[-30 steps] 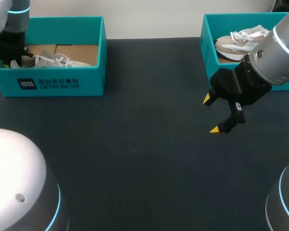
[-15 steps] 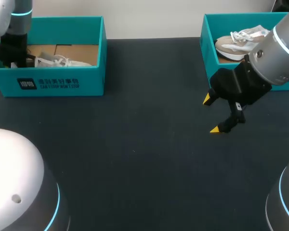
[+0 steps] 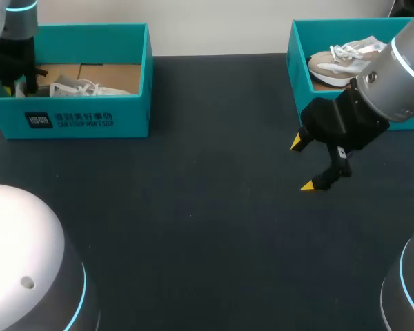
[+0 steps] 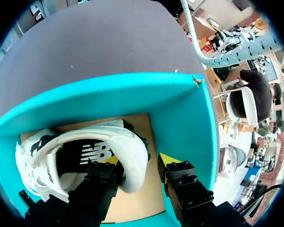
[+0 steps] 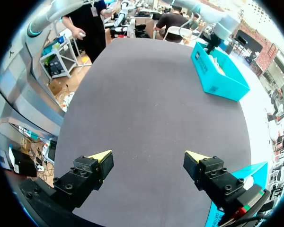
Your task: Take the shoe out of the shoebox, open the shoe tongue, remove and reinsert the insole, then place the shoe into the shoebox
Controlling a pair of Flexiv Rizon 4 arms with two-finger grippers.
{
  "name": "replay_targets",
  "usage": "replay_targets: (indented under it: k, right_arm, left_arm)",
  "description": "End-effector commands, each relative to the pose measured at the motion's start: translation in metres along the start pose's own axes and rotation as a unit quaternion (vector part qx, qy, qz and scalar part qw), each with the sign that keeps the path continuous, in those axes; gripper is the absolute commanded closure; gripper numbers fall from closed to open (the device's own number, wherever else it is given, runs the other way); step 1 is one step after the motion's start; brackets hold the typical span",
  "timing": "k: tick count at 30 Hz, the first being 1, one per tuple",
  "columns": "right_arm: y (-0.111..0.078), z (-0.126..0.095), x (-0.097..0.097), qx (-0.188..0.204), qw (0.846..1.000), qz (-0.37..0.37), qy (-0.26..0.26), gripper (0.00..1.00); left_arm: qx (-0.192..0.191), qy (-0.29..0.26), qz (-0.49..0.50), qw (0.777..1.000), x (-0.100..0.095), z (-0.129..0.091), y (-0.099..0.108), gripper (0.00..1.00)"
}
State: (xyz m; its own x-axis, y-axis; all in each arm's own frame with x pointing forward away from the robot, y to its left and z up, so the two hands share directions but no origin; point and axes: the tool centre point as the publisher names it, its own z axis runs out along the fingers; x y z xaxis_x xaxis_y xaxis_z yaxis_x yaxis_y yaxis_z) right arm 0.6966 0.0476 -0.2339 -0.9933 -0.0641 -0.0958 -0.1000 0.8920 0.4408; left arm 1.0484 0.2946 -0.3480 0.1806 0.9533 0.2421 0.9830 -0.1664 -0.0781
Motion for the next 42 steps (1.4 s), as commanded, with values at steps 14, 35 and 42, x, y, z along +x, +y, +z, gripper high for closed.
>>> replay_targets:
  k: [14, 35, 42]
  right_arm:
    - [0.000, 0.001, -0.001, 0.001, 1.000, 0.000, 0.000, 0.00]
    - [-0.027, -0.026, -0.063, 0.015, 0.964, 0.261, -0.045, 0.00]
    - [-0.049, -0.045, -0.088, 0.026, 0.917, 0.384, -0.104, 0.00]
  left_arm:
    - [-0.029, -0.068, -0.012, 0.997, 0.010, -0.060, -0.007, 0.51]
    - [0.051, -0.141, -0.051, 0.987, 0.035, -0.116, -0.048, 0.00]
    - [0.051, -0.141, -0.051, 0.987, 0.035, -0.116, -0.048, 0.00]
